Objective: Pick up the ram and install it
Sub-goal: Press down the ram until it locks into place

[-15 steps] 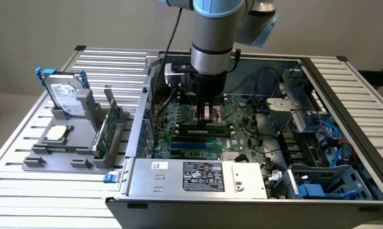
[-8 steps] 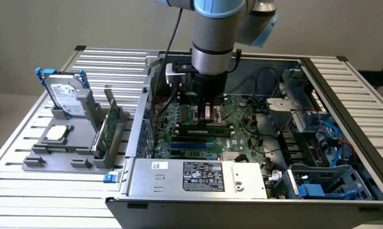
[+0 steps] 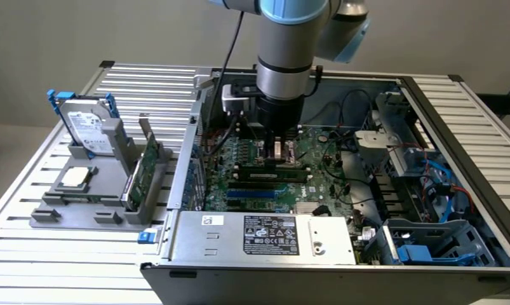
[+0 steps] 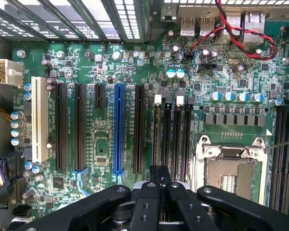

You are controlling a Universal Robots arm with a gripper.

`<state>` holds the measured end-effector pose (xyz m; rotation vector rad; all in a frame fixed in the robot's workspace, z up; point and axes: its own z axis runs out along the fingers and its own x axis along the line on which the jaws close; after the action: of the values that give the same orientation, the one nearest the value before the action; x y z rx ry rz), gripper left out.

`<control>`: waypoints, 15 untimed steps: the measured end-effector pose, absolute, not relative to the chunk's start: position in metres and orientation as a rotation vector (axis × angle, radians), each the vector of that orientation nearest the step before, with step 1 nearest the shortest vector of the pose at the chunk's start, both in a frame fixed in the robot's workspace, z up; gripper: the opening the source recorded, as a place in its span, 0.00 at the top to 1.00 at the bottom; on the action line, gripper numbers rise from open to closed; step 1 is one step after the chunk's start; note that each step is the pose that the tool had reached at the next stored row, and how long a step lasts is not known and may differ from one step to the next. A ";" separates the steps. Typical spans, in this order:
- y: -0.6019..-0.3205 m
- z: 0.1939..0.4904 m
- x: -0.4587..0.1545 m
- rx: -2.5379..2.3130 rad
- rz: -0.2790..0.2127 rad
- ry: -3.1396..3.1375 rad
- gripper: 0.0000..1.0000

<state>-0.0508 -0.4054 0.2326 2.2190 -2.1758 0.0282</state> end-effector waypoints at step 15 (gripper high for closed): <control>-0.405 0.225 -0.050 2.219 0.029 -2.175 0.89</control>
<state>-0.0501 -0.4053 0.2248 2.2187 -2.1753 0.0286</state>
